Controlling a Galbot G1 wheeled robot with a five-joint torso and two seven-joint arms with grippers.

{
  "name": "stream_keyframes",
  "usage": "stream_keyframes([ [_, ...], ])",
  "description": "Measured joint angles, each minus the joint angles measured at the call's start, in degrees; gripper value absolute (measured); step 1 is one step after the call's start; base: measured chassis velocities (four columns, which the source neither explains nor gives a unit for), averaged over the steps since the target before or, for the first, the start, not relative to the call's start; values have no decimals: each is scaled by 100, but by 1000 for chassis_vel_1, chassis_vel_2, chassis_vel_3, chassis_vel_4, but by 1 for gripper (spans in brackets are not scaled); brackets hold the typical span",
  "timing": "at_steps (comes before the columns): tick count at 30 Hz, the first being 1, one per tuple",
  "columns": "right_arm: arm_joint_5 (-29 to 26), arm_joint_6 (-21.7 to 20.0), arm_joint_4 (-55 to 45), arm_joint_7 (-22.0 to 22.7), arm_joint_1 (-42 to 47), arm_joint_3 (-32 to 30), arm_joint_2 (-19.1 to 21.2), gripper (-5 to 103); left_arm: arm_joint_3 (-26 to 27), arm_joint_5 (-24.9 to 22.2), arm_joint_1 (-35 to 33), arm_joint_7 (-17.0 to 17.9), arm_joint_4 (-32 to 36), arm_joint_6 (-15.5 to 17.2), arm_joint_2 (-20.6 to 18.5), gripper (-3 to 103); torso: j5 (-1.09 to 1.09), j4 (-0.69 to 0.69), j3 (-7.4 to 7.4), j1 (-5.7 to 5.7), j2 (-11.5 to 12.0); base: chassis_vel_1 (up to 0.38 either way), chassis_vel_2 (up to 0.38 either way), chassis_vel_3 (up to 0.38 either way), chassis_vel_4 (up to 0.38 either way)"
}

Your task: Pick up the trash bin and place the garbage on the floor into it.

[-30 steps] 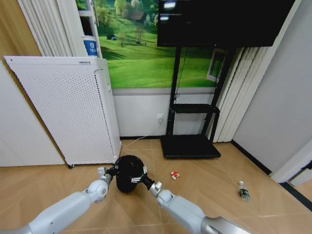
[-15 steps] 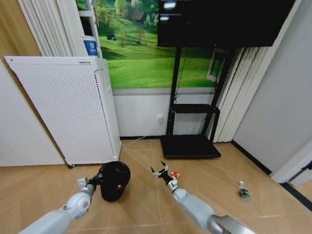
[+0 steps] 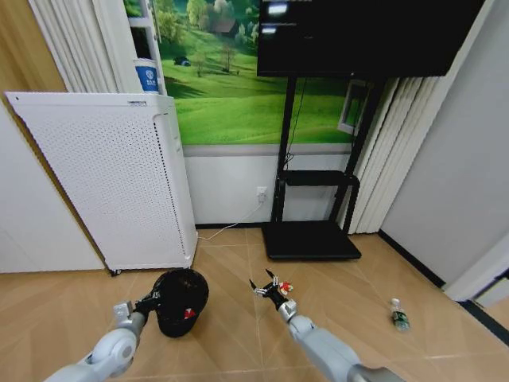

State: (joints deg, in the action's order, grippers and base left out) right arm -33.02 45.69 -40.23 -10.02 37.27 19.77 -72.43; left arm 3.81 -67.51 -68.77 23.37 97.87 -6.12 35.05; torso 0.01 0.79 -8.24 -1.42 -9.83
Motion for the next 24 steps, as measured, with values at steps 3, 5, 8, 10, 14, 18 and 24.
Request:
stream_keyframes([
  [3,38,3,-32,-14,30,-47,20,100,14,33,-48,3,45,-3,15,6,-1,2,-1,0,0,-300,52,300,-81],
  [5,82,8,-76,7,62,-85,30,100,30,47,-75,5,74,-4,16,6,-1,2,-1,0,0,-308,100,316,-120],
  [8,97,10,-113,25,86,-97,44,100,49,48,-84,5,94,-8,14,6,-1,4,-1,-1,0,-279,128,297,-144],
  [10,119,11,-137,42,104,-105,53,100,58,48,-88,5,102,-9,12,6,-1,4,-3,-3,1,-259,152,214,-163],
  [14,186,13,-209,79,154,-93,66,100,64,48,-93,11,123,-13,10,6,-1,2,-3,-4,1,-106,132,58,-63],
  [18,383,14,-293,416,215,-78,73,100,111,48,-167,9,162,-14,11,6,-1,1,0,0,1,32,40,-55,-22],
  [24,412,14,-414,332,302,-56,143,100,142,48,-187,0,163,-14,-15,6,-1,0,1,2,0,52,-30,-36,33],
])
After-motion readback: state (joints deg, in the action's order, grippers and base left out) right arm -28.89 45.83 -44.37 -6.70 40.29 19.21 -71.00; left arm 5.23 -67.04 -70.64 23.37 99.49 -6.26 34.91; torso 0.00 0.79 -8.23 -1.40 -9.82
